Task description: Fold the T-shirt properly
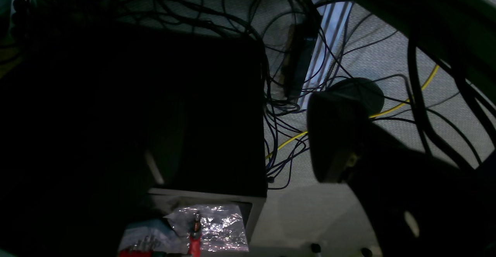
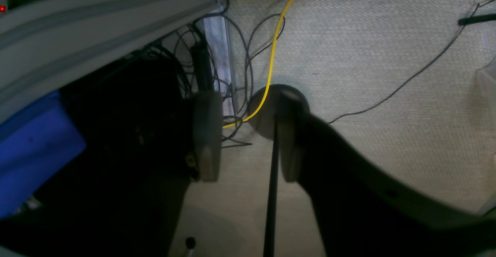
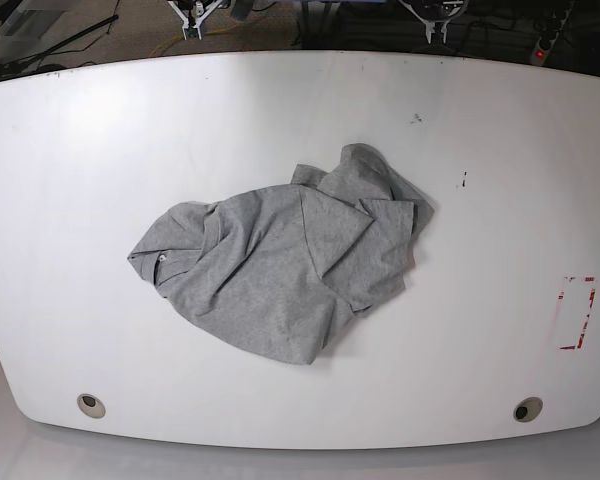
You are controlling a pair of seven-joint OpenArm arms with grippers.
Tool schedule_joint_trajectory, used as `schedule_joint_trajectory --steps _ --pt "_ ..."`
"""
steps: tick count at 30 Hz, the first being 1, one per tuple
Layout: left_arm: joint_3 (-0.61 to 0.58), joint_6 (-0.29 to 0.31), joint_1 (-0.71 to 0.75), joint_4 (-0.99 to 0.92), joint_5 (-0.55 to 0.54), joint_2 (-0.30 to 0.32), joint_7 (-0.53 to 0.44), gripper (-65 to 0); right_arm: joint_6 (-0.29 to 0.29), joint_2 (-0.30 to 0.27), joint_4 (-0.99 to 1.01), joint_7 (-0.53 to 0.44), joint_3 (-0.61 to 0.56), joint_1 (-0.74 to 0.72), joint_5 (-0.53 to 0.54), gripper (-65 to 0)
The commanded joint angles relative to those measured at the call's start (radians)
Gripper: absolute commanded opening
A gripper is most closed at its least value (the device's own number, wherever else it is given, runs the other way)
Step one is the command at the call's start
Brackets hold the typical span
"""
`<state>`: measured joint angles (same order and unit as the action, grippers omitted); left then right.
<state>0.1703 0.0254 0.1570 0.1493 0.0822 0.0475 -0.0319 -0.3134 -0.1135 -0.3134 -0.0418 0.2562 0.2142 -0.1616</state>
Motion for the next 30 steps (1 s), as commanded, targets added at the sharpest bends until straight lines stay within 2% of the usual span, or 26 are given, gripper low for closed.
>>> schedule_joint_trajectory --steps 1,2,10,16,19,24,30 --pt "0.001 -0.009 0.004 0.012 -0.002 0.002 -0.071 -19.4 -0.008 -0.001 -0.001 -0.016 0.005 0.012 -0.004 -42.3" --pt "-0.001 0.003 -0.007 0.005 0.001 -0.005 -0.003 -20.3 0.000 0.025 -0.005 -0.005 0.002 -0.015 -0.002 -42.2" --pt "-0.004 0.003 -0.009 0.006 0.008 -0.004 -0.058 -20.3 0.000 0.033 -0.005 -0.005 0.002 -0.022 -0.003 -42.3" --pt "-0.004 0.003 -0.001 0.006 0.006 0.004 -0.059 -20.4 0.000 0.031 -0.007 -0.008 0.002 -0.019 -0.003 -42.5" --pt "-0.004 0.005 0.022 0.009 0.006 0.005 -0.061 -20.4 0.000 0.031 -0.023 -0.039 0.002 -0.005 -0.003 -42.6" --pt "-0.004 0.005 0.098 0.158 0.004 0.005 -0.079 -20.4 0.000 0.034 -0.155 -0.036 0.002 0.089 -0.003 -42.6" --pt "-0.004 0.005 0.183 0.293 0.003 0.002 -0.052 -20.4 -0.005 0.034 -0.250 -0.017 0.002 0.159 0.000 -42.6"
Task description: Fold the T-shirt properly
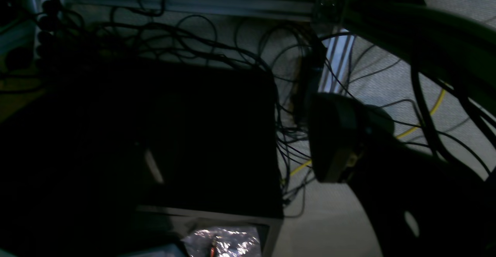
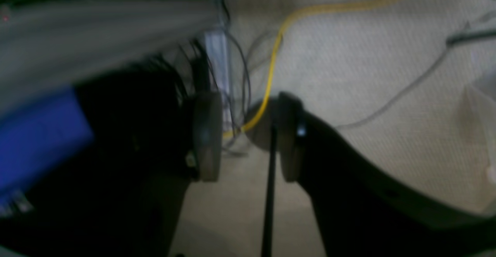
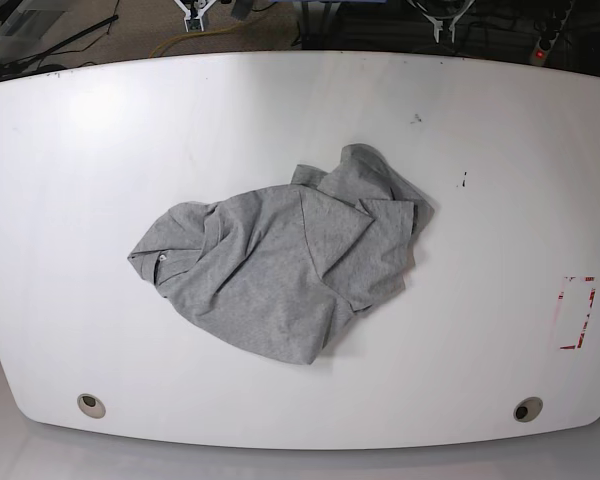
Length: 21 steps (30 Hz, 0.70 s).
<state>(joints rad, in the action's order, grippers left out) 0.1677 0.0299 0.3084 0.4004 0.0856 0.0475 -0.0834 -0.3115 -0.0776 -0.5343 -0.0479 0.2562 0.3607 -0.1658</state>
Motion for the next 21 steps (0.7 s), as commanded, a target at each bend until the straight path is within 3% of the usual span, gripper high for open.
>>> schedule_joint_trajectory --steps 1,6,12,21 --pt "-0.001 0.000 0.050 0.071 0.000 0.004 0.000 -20.4 -0.008 -0.001 -0.048 -0.011 0.002 0.028 0.004 -42.6" --pt "-0.001 0.000 0.170 0.246 -0.002 -0.002 0.001 -20.4 -0.008 -0.001 -0.152 -0.011 0.002 0.105 0.005 -42.6" --pt "-0.001 0.002 0.303 0.457 -0.004 -0.004 0.083 -20.4 -0.010 -0.001 -0.264 -0.011 0.002 0.194 0.005 -42.6" --pt "-0.003 0.002 0.536 0.863 -0.004 -0.005 0.086 -20.4 -0.010 0.020 -0.510 -0.011 0.001 0.361 0.007 -42.6"
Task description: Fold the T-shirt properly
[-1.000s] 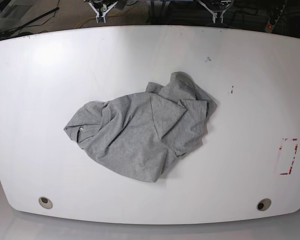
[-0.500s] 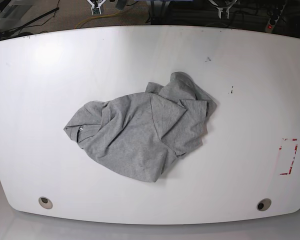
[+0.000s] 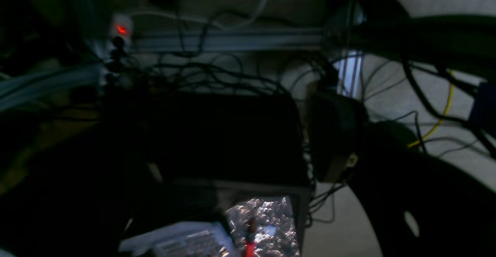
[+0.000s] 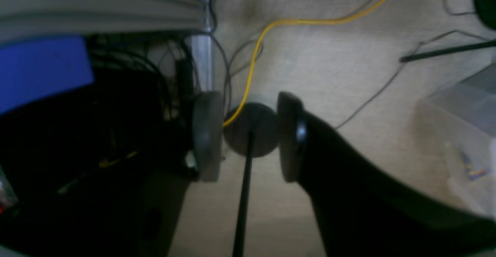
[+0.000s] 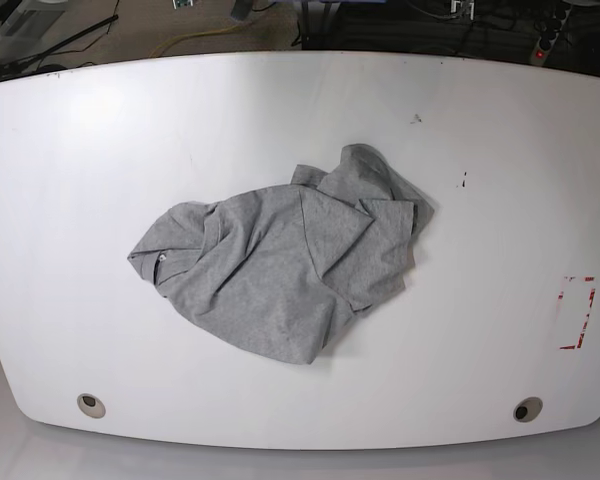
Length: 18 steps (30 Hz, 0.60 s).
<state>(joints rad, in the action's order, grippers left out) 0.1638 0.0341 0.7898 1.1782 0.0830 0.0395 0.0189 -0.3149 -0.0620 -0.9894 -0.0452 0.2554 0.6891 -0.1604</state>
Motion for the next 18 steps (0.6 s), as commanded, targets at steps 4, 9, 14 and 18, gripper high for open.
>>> schedule_joint_trajectory --steps 4,9,14,18 --pt "0.001 -0.003 0.150 0.250 -0.001 0.003 -0.017 -20.4 -0.017 0.006 -0.190 -0.012 0.002 0.109 0.003 -42.6" --pt "0.001 -0.003 0.259 0.428 -0.002 0.003 -0.017 -20.4 -0.099 0.024 -0.348 0.038 0.003 0.195 0.028 -42.6" --pt "0.001 -0.003 0.363 0.589 -0.004 0.003 -0.017 -20.4 -0.125 0.008 -0.518 0.098 0.002 0.300 0.123 -42.6" --pt "0.004 -0.003 0.432 0.694 -0.070 0.004 -0.017 -20.4 -0.152 -0.003 -0.656 0.144 0.003 0.375 0.190 -42.6"
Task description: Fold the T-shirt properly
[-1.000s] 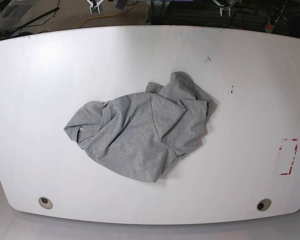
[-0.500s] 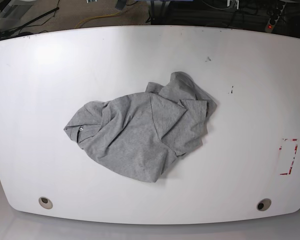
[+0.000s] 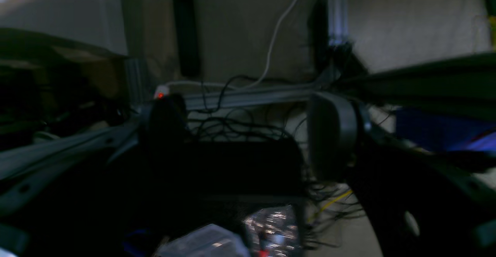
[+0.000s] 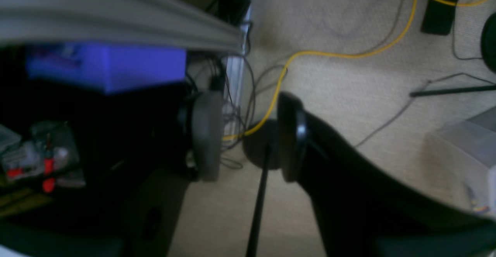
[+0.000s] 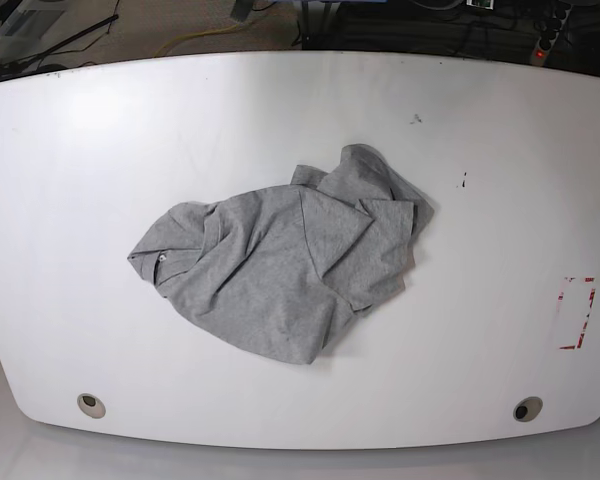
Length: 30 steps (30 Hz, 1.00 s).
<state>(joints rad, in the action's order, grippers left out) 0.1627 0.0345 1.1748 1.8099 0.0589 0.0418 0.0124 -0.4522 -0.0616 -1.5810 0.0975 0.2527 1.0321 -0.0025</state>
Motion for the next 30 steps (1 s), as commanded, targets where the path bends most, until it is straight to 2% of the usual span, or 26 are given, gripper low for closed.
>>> schedule_joint_trajectory --steps 1,6,12,19,30 --pt "0.007 -0.003 0.067 0.097 -0.084 0.010 -0.010 -20.4 -0.018 -0.011 -0.114 0.017 0.007 0.055 0.055 -42.6" --pt "0.027 -0.005 0.130 0.189 -0.169 0.011 -0.010 -20.4 -0.017 -0.051 -0.295 0.046 0.012 0.158 0.151 -42.6" --pt "0.059 -0.005 0.134 0.201 -0.184 0.003 -0.012 -20.4 -0.017 -0.053 -0.437 0.046 0.060 0.218 0.212 -42.6" --pt "0.065 -0.005 0.064 0.199 -0.184 0.008 -0.012 -20.4 -0.018 -0.094 -0.437 0.046 0.107 0.129 0.289 -42.6" --pt "0.056 -0.005 -0.086 0.198 -0.176 0.010 -0.007 -19.7 -0.018 -0.091 -0.436 0.051 0.099 -0.039 0.319 -42.0"
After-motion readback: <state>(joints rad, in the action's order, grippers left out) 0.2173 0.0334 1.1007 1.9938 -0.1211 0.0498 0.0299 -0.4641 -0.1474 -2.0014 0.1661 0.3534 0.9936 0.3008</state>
